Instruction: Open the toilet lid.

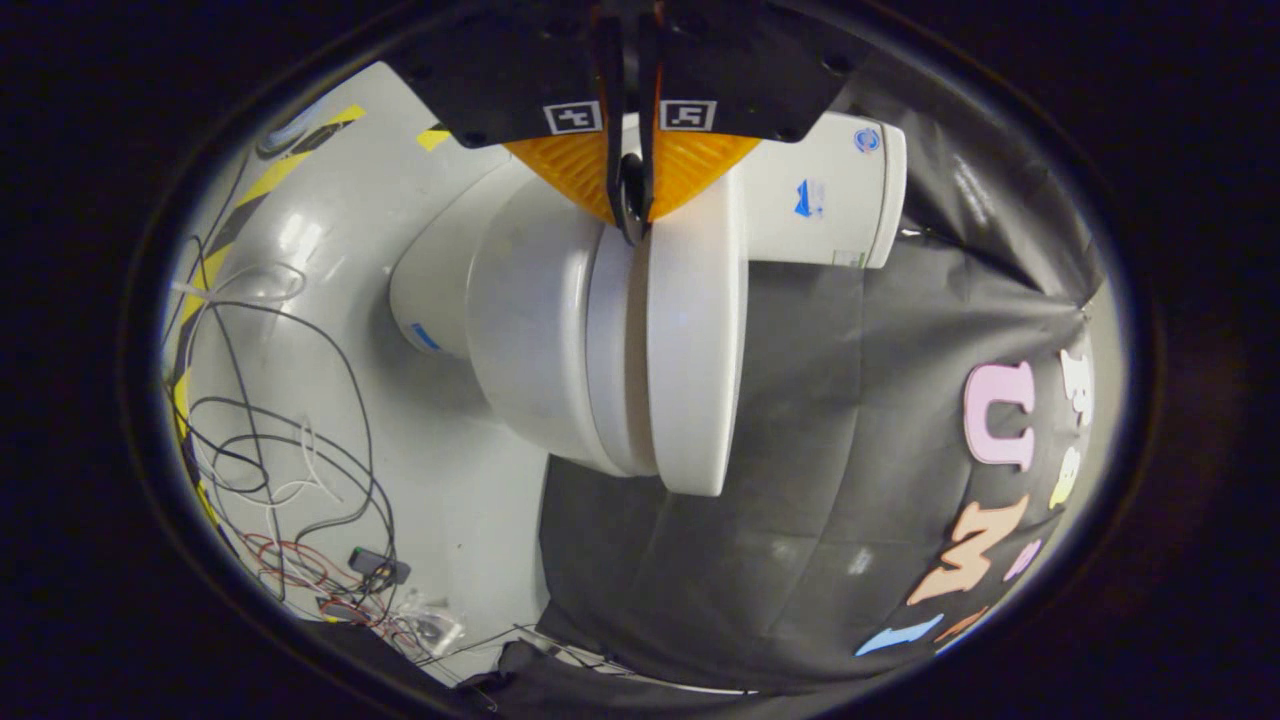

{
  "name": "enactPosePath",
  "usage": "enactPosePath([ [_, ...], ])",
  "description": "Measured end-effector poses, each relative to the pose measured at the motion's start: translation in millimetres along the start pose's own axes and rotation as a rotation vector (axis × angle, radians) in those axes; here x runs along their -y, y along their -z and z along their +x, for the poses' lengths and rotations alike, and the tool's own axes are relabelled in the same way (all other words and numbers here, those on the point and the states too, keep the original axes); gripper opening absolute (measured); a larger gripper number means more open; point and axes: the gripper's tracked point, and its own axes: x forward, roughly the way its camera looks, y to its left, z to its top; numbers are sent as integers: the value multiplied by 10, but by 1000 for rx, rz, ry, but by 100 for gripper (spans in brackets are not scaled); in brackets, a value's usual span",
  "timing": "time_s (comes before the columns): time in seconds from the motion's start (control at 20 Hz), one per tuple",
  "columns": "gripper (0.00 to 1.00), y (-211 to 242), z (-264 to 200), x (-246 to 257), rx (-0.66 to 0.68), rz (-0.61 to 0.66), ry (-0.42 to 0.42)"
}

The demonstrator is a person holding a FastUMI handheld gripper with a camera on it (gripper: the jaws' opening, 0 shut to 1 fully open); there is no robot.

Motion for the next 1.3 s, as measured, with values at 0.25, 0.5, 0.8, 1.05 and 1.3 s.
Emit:
enactPosePath([
  [0.25, 7, 0, -27, -62, 18, -37, 85],
  [0.5, 10, -45, -121, -50, 12, -140, 161],
  [0.8, 10, -81, -181, -223, 36, -197, 156],
  [1.05, 5, -49, -346, -571, 76, -308, 132],
  [1.3, 5, -73, -420, -781, 91, -373, 110],
])
